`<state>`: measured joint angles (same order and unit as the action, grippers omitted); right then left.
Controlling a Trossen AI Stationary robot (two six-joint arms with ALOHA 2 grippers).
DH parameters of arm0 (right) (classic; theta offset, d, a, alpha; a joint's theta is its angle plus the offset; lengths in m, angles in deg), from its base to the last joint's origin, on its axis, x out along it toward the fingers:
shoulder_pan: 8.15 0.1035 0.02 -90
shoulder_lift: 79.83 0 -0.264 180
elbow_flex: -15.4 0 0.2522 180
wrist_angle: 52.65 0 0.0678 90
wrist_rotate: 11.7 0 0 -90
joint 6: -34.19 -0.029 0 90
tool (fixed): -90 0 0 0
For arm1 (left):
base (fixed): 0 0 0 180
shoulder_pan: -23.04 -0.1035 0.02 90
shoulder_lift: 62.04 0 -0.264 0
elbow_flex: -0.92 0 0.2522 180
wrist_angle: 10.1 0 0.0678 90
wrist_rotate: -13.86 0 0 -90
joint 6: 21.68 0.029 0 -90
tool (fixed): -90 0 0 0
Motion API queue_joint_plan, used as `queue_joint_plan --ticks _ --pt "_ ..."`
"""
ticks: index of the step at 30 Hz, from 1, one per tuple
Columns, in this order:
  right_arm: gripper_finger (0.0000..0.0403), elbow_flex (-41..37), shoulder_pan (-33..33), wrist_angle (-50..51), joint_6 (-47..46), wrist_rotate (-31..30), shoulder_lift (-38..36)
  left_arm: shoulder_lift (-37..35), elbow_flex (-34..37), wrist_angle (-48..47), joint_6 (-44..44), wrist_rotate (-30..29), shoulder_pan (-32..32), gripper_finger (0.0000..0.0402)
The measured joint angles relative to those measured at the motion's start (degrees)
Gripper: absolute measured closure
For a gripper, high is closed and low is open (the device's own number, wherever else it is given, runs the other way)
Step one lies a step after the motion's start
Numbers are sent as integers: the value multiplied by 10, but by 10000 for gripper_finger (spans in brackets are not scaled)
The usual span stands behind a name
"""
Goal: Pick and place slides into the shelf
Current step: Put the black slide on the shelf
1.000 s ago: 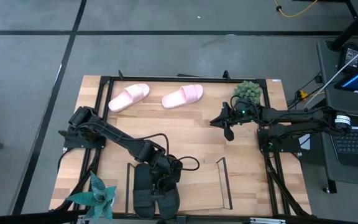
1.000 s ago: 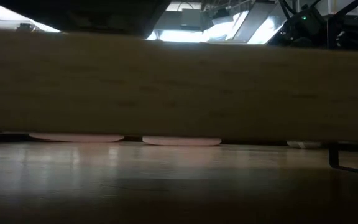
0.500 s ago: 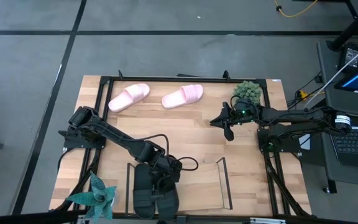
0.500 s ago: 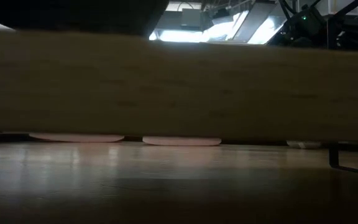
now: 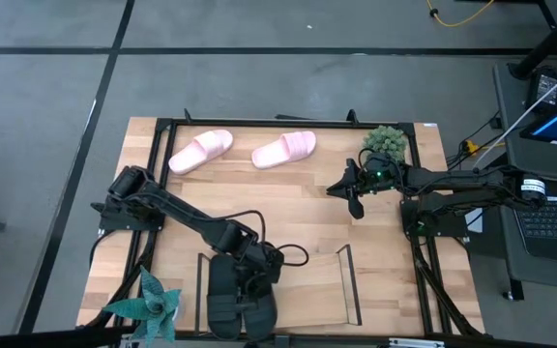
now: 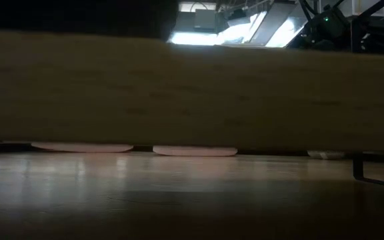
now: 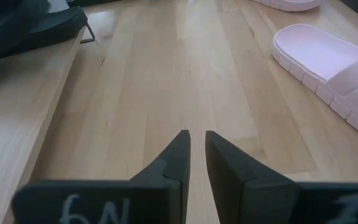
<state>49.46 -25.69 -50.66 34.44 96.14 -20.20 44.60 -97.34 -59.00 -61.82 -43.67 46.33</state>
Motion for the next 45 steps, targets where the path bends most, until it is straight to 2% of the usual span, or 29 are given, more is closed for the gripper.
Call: queue_joint_plan --ticks 14,27,34,45 --pt "350 0 12 0 0 0 0 11 1 2 4 11 -2 401" --pt "350 0 25 0 0 0 0 14 35 1 -13 22 -17 400" --pt "350 0 25 0 0 0 0 14 35 0 -14 22 -17 371" --pt "350 0 25 0 0 0 0 13 34 -37 -13 -50 -16 347"
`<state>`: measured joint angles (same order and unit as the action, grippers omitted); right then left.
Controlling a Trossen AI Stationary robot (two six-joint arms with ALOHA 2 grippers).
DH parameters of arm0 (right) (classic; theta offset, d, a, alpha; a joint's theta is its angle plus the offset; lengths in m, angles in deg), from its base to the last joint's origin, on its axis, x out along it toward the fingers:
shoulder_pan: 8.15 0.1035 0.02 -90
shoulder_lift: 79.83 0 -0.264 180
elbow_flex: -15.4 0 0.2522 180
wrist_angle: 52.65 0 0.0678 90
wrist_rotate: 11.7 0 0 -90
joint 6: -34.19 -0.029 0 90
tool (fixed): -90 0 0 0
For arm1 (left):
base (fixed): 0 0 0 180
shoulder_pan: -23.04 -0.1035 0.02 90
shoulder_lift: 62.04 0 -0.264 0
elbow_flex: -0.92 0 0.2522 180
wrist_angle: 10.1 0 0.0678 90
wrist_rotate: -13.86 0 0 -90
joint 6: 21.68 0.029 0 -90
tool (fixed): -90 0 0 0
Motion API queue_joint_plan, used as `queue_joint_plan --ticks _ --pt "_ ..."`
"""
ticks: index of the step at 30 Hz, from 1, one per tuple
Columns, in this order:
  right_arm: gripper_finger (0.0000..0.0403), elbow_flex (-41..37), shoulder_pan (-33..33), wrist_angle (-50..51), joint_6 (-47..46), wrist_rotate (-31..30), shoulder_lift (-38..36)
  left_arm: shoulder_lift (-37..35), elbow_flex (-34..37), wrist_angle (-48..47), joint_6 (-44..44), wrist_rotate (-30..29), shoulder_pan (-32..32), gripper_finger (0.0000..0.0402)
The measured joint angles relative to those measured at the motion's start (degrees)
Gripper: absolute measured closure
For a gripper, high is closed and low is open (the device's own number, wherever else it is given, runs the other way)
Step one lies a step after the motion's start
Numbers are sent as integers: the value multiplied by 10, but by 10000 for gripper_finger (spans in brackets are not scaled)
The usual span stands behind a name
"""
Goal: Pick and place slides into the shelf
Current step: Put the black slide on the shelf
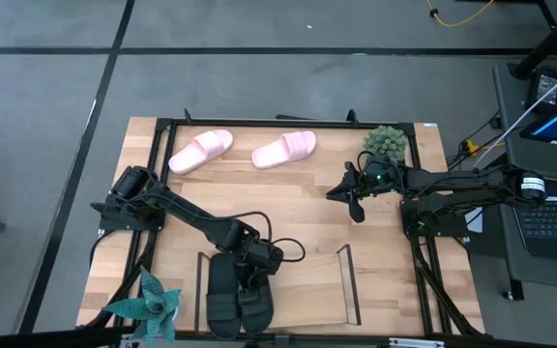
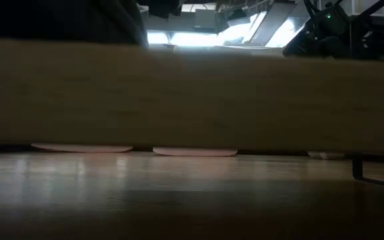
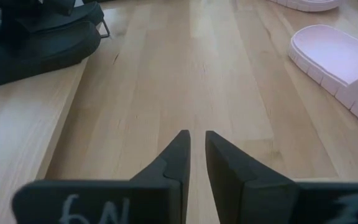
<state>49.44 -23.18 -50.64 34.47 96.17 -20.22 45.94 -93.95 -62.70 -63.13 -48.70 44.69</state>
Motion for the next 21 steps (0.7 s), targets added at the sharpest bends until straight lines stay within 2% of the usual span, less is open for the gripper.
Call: queue_joint_plan --ticks 13,21 --pt "350 0 0 0 0 0 0 0 0 -8 0 -33 0 265" --pt "350 0 0 0 -1 0 0 0 0 -22 -15 1 -9 243"
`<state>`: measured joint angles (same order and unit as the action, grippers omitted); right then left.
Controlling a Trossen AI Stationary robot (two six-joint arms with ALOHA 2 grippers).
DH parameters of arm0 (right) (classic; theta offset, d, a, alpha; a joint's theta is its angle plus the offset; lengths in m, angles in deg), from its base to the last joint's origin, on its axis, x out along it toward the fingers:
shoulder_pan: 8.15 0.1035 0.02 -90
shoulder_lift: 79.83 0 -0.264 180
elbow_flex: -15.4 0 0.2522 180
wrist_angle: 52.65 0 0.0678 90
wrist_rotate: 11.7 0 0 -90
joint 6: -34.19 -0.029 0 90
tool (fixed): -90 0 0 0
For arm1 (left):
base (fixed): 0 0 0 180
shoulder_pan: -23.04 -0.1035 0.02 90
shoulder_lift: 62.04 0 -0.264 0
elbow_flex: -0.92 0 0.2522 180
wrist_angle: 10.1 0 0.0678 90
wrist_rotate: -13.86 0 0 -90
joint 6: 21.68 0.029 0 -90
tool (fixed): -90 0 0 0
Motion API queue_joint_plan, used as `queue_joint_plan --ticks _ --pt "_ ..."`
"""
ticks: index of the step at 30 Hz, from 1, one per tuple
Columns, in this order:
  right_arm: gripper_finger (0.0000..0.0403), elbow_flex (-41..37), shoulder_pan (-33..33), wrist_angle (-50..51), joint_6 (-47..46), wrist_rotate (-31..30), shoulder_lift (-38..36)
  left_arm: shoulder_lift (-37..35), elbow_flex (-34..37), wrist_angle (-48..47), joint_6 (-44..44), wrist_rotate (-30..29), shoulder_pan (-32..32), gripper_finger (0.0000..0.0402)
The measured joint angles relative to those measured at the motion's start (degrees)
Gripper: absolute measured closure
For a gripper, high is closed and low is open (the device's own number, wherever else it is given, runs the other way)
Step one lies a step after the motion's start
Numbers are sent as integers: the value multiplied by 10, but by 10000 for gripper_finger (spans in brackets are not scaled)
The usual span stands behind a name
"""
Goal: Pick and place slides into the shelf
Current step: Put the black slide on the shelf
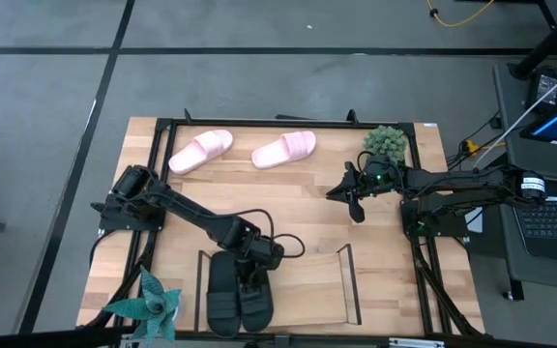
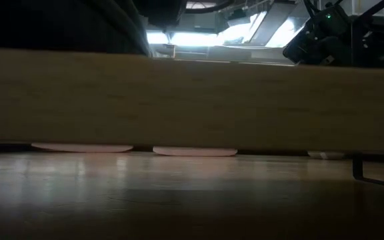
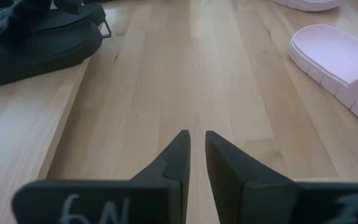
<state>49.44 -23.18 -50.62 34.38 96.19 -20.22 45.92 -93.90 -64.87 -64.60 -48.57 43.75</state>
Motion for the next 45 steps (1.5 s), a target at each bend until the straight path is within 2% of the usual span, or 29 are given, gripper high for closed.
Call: queue_joint_plan --ticks 8,13,29,35,45 --pt "350 0 0 0 -1 0 0 0 0 -6 -4 10 -12 244" --pt "350 0 0 0 0 0 0 0 0 -7 -3 39 -25 245" --pt "350 0 0 0 0 1 0 0 0 -6 10 46 -19 245" --pt "350 0 0 0 0 1 0 0 0 -6 14 86 -9 245" --pt "350 0 0 0 -1 1 0 0 0 -27 15 114 -4 245"
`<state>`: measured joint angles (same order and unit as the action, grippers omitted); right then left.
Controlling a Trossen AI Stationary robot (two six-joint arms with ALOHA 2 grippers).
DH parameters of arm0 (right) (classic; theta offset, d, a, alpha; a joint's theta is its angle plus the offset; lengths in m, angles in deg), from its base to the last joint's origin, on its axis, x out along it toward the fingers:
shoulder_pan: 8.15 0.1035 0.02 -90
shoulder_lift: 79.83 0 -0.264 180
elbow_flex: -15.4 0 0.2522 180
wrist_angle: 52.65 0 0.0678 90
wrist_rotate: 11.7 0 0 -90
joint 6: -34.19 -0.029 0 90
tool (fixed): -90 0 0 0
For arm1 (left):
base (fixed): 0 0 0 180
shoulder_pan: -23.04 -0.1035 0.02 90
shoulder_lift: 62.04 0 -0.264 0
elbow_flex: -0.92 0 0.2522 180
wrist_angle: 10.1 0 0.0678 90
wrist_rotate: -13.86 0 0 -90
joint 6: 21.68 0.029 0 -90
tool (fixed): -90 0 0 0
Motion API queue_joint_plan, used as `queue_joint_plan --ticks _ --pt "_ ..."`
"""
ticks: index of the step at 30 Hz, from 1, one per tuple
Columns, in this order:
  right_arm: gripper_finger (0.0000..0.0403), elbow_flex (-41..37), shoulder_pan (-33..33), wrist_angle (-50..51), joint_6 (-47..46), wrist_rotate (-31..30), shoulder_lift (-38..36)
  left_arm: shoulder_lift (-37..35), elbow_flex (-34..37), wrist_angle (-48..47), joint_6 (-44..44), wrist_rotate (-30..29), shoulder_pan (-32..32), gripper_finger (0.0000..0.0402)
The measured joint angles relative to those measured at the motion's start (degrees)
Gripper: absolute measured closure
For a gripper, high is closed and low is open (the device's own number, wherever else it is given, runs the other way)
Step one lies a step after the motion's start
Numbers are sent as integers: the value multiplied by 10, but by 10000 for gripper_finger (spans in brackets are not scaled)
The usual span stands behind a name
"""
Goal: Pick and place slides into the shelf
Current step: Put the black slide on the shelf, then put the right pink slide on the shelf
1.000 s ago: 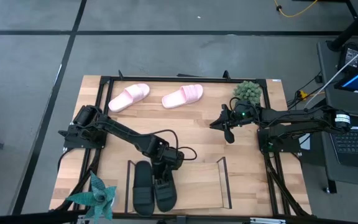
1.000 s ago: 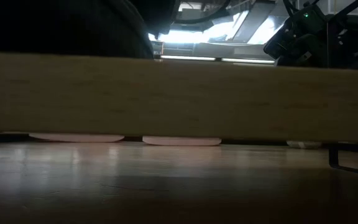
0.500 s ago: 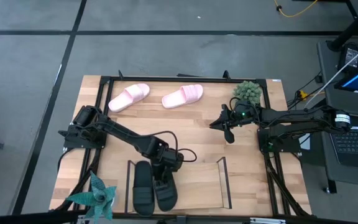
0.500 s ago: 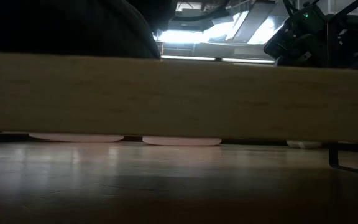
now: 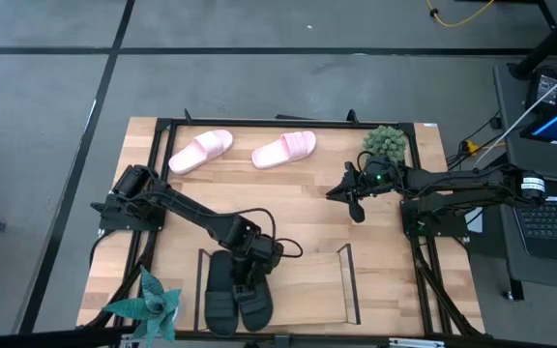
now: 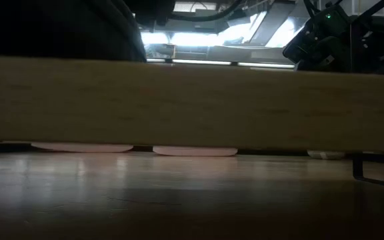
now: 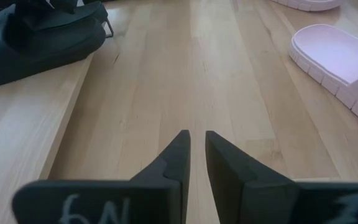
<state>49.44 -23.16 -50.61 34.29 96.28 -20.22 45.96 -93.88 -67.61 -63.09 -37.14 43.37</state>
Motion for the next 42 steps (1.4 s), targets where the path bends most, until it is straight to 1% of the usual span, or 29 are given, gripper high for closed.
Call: queue_joint_plan --ticks 9,14,18,21,27,34,38,42 --pt "350 0 0 0 0 0 0 0 0 -8 0 0 -4 245" --pt "350 0 0 0 -1 1 0 0 0 -8 0 -40 -8 245" --pt "350 0 0 0 -1 1 0 0 0 -8 4 -50 -9 245" --pt "350 0 0 0 -1 1 0 0 0 -8 10 -48 -8 245" --pt "350 0 0 0 -1 1 0 0 0 -8 11 -24 -8 245" --pt "350 0 0 0 -1 2 0 0 0 -9 11 -22 -9 245" --pt "350 0 0 0 -1 2 0 0 0 -35 13 -5 -15 245" --pt "350 0 0 0 -1 2 0 0 0 -69 34 -4 -25 245"
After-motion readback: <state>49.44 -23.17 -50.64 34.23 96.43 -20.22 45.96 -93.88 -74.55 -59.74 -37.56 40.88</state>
